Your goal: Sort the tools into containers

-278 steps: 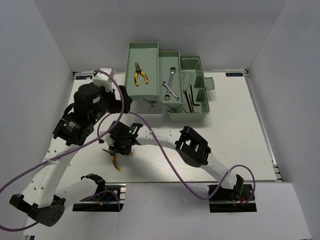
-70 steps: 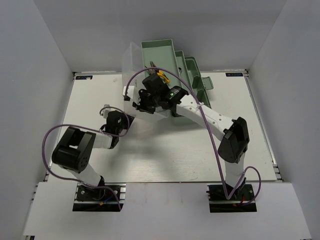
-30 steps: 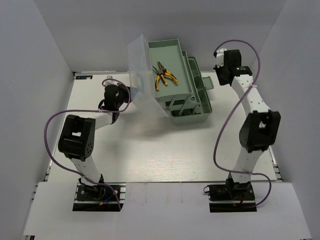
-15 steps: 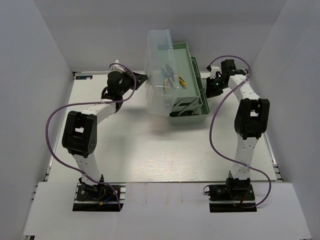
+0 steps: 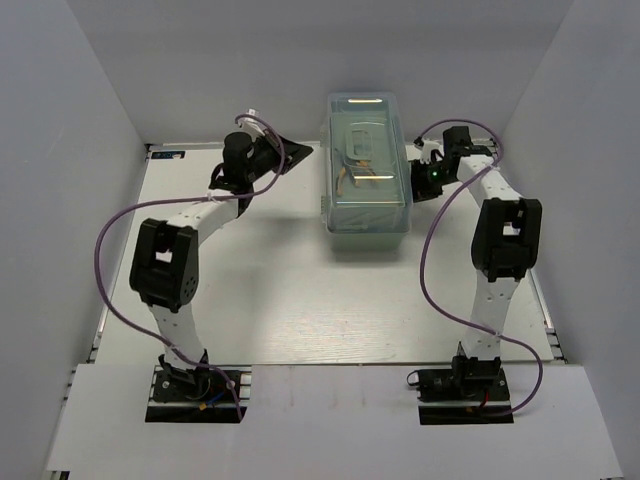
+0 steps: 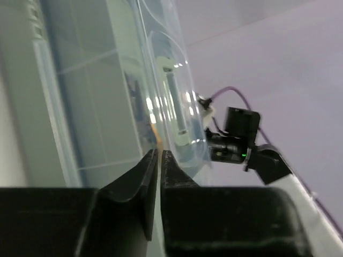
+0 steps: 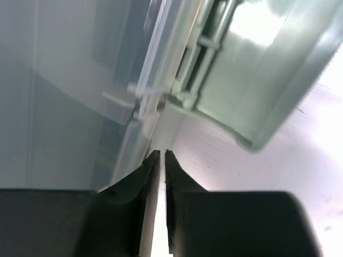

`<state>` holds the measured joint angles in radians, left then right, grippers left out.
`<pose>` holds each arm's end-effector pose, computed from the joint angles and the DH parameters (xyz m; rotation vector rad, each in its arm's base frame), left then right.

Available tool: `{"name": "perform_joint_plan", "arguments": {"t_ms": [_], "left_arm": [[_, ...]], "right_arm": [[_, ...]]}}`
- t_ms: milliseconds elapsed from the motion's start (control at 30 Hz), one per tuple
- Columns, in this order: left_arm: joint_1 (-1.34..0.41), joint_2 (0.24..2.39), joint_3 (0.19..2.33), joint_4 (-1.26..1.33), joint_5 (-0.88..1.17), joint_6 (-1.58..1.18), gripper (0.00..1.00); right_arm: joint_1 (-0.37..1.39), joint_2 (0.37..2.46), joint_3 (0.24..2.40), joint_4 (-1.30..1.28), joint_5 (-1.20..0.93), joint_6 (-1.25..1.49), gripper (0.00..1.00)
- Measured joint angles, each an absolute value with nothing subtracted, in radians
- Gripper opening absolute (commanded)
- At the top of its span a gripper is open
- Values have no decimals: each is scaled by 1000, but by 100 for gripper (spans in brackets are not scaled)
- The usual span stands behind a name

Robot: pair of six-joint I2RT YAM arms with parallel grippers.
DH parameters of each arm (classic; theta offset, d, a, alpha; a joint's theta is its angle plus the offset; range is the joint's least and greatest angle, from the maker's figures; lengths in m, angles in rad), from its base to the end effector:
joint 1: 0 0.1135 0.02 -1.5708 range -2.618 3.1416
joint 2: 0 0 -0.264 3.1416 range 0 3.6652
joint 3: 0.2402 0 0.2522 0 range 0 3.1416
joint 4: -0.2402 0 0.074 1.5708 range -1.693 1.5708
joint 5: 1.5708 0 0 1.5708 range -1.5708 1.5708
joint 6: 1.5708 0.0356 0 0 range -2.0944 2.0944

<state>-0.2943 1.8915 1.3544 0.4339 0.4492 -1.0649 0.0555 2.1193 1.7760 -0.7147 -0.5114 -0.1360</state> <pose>0.4261 -0.1453 0.2793 -0.3381 1.8357 -1.3610 0.4584 0.0429 0.2213 -0.4163 2.5132 0.6370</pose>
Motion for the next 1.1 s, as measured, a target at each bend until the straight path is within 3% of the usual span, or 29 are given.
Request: {"name": "perform_joint_plan", "arguments": {"t_ms": [67,100,167,200,400,533,600,700,933,1100], "left_arm": [[-287,1826,1337,364,399,-1011,48],[-285,1778,1331,317,363,-970,55],[-282,1655,1316,231,290,-895,67],[-278,1602,1312,205,265,-860,68],[-273,1356,1219,96,202,-645,72],[-286,1364,1145,-88,218,-440,83],[-292,1362,1097,-184,228,-344,100],[-296,1261,968,-280,242,-230,100],[-297,766,748,-302,248,-101,100],[-297,653,701,-265,242,-83,100]], "right_arm": [[57,2088,1740,-699,-488,-133,25],[59,2072,1724,-693,-472,-130,35],[61,2030,1686,-670,-418,-130,45],[62,2004,1665,-662,-381,-130,55],[74,1788,1499,-567,-134,-148,90],[73,1593,1315,-480,-51,-168,90],[73,1478,1207,-459,-20,-161,90],[73,1333,1085,-462,-3,-141,90],[73,1022,793,-475,-27,-125,90],[73,783,655,-470,-94,-92,90]]}}
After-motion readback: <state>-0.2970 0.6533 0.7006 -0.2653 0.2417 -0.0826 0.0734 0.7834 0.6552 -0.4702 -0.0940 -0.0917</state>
